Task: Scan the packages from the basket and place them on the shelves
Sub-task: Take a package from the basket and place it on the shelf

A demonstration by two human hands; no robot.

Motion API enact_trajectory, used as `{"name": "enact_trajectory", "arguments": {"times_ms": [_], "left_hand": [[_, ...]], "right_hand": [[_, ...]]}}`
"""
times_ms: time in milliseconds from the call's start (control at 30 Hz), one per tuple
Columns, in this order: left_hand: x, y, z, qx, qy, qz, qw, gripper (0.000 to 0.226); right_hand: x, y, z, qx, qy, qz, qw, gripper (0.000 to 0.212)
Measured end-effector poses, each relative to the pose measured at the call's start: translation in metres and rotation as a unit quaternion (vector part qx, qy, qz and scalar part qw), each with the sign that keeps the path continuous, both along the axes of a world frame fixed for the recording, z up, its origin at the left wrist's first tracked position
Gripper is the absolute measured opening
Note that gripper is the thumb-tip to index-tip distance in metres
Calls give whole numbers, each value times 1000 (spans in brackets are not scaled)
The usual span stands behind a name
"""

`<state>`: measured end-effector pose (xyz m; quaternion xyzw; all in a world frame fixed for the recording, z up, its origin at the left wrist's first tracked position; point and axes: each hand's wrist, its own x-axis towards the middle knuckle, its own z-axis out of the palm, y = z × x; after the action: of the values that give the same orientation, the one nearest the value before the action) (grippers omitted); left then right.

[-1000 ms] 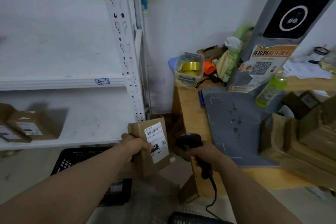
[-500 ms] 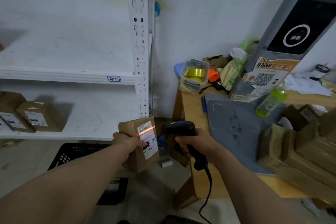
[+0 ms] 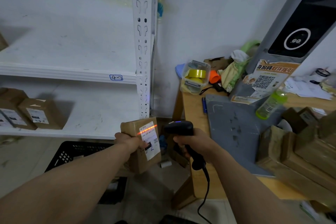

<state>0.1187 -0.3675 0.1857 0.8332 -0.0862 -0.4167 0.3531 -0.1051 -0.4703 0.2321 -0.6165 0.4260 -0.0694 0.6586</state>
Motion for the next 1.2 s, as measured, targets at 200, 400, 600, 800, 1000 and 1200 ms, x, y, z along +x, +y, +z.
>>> {"name": "enact_trajectory", "arguments": {"times_ms": [200, 400, 600, 800, 1000, 1200], "left_hand": [[-3, -4, -3, -4, -1, -16, 1000, 70], [-12, -21, -4, -14, 1, -42, 999, 83], [-33, -46, -2, -58, 34, -101, 993, 86], [-49, -69, -3, -85, 69, -199, 974, 99], [-46, -71, -2, -71, 73, -218, 971, 101], [-33, -69, -3, -69, 79, -213, 971, 94]], "right_hand": [[-1, -5, -4, -2, 7, -1, 1000, 27], [-11, -15, -11, -18, 49, -84, 995, 24], [-30, -43, -52, -42, 189, -163, 967, 26], [-40, -63, -82, -75, 282, -167, 942, 16], [-38, -68, -105, -103, 318, -119, 935, 15], [-38, -71, -130, -126, 362, -78, 920, 33]]}}
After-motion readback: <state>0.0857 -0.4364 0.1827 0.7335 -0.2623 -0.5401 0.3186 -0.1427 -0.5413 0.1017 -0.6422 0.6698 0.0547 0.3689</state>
